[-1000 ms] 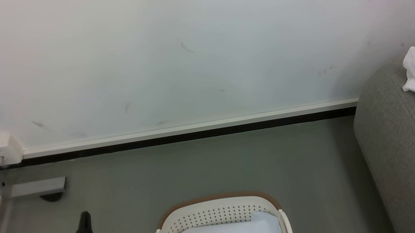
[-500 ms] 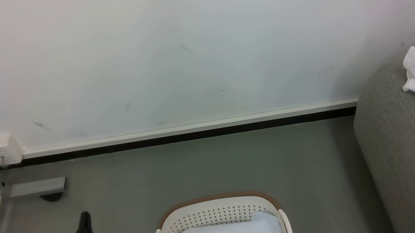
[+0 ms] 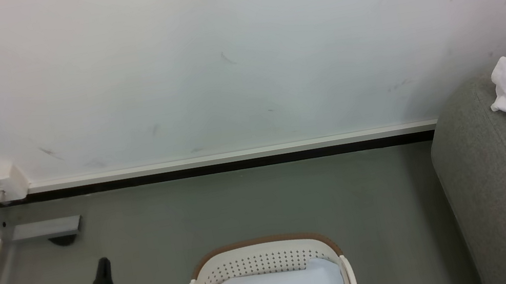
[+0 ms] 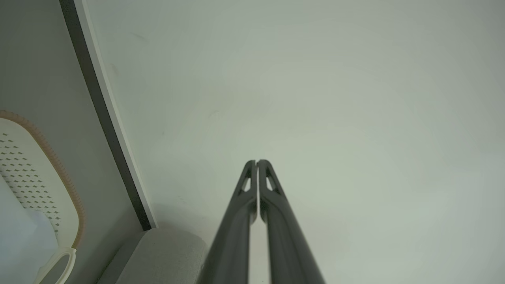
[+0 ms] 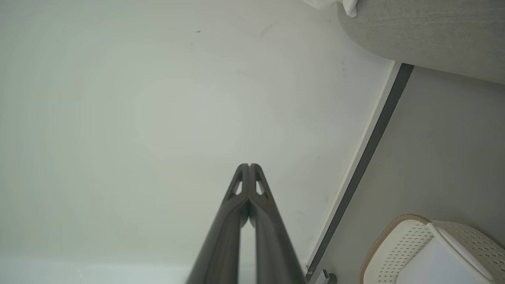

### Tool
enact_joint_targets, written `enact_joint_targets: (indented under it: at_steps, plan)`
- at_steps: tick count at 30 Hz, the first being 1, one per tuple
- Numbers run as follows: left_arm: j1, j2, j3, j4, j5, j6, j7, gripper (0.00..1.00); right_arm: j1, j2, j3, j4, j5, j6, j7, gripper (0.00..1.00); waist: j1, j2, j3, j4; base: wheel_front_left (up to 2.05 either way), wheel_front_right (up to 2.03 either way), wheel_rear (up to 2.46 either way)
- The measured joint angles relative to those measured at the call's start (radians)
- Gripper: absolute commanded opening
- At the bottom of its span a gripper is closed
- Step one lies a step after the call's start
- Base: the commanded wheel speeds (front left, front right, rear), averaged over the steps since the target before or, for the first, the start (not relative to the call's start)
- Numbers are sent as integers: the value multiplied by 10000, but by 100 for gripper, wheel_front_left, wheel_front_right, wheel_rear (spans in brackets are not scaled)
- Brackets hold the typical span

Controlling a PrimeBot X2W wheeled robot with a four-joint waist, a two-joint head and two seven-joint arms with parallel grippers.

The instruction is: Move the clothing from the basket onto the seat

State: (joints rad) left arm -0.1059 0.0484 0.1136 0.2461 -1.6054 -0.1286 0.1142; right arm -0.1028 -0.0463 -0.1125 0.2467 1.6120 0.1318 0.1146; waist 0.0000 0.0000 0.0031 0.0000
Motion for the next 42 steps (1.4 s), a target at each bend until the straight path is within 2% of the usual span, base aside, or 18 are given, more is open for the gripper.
enact_joint_targets:
  at_steps: [42]
  plan:
    - [-1,0,0,-2,0,0,0,0,-1,0,0,-2,0,0,0,0,0,0,0,0,0,0,0]
